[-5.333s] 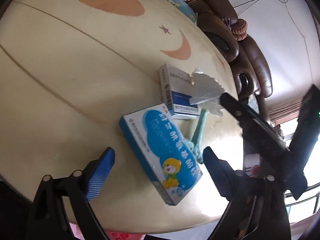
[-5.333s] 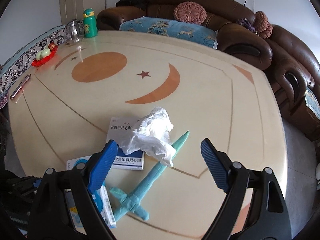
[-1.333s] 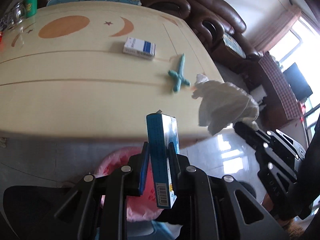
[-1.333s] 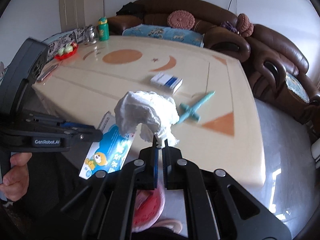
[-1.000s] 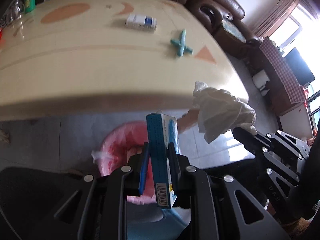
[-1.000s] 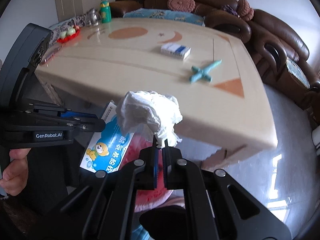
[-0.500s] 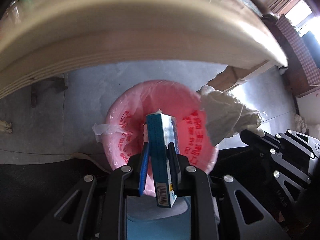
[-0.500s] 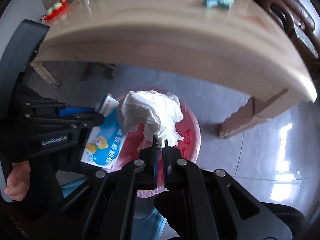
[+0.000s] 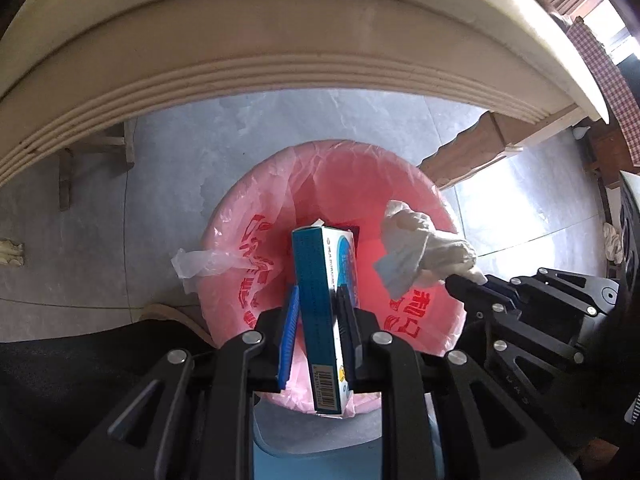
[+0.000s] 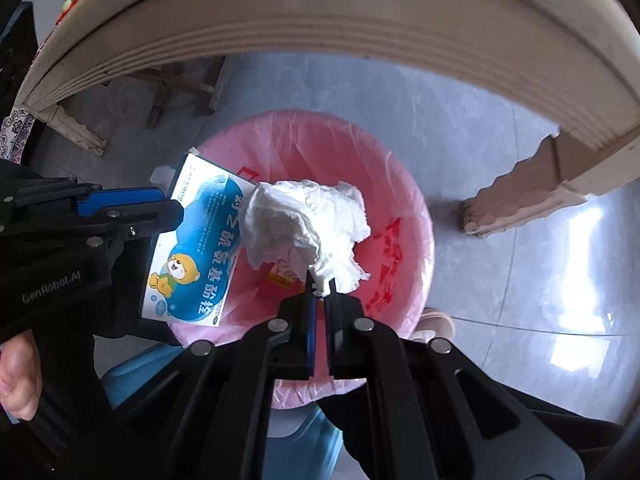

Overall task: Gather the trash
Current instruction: 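Open both tools to drop the medicine box and tissue into the bin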

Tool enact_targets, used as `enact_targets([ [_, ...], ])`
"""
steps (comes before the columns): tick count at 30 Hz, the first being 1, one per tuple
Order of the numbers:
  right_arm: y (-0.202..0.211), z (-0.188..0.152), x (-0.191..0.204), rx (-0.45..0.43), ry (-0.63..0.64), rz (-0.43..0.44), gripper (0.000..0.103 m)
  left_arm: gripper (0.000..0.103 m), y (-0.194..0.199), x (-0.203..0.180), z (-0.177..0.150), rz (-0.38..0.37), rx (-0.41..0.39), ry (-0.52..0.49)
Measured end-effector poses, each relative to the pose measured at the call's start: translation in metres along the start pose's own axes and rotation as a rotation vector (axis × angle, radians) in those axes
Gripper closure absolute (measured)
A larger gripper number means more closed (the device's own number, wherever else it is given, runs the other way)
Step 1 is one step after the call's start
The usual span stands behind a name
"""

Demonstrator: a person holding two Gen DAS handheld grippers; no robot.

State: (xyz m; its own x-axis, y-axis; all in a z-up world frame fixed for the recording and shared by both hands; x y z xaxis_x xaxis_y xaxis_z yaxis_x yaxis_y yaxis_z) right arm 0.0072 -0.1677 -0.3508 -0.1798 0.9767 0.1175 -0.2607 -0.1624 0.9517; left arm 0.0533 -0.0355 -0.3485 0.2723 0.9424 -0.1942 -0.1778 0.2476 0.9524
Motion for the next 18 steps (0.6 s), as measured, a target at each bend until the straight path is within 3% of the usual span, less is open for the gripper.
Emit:
enact_targets([
  [7, -0.018, 0.0, 0.004, 0.049, 0.004, 0.015, 0.098, 0.084, -0.014, 0.004, 0.002, 0.017, 0.023, 0.017],
  [16, -0.021, 0.004, 0.007, 0.048, 0.008, 0.023, 0.097, 0.083, -0.022, 0.002, 0.001, 0.025, 0.04, 0.009],
  [18, -0.022, 0.004, 0.006, 0.047, 0.005, 0.023, 0.094, 0.083, -0.021, 0.002, 0.002, 0.034, 0.034, 0.007],
])
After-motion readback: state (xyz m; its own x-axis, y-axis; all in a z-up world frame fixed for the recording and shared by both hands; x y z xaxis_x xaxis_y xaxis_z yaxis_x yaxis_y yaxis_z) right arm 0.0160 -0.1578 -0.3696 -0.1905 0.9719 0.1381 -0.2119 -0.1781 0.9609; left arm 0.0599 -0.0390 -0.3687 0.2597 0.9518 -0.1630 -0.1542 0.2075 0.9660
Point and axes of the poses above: each gripper's, at about its wrist camera, not at the fingertips, and y roughly against the way its jaws point, x to its left, z to its top, the point moved 3 cm from there along -y, roughly the way its jaws point, and after that the axes turned 5 degrees about -x, right-handed, at the moved point
